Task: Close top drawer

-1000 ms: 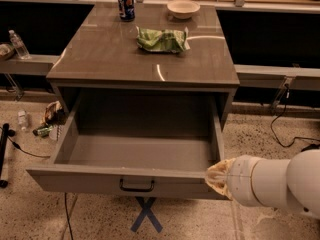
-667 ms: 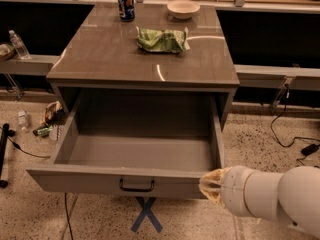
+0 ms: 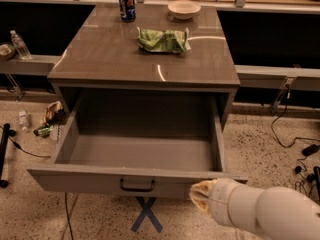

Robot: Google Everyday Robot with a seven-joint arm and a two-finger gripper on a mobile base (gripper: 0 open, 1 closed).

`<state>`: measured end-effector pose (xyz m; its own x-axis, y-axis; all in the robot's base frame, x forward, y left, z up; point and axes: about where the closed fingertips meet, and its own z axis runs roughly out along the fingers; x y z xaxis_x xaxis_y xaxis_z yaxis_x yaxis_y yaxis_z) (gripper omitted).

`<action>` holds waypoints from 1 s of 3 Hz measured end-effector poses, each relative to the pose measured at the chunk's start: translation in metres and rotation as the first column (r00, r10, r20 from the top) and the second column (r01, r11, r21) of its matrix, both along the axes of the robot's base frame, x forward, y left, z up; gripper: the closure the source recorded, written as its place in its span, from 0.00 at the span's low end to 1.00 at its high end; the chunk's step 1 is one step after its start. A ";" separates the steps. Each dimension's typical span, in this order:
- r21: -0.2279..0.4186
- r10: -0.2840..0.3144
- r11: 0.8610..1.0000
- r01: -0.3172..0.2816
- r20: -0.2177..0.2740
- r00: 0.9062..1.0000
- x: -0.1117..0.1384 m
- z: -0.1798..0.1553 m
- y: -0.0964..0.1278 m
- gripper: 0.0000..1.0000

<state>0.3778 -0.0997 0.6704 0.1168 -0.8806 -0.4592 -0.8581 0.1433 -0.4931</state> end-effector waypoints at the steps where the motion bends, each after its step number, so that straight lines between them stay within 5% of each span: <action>1: -0.018 0.011 1.000 -0.010 0.065 0.998 0.022 -0.011 0.010 1.00; 3: -0.037 0.057 0.998 -0.052 0.163 0.985 0.069 -0.011 0.023 1.00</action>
Offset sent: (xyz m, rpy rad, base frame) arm 0.0642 0.0220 -0.0215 -0.0355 -0.1569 0.0270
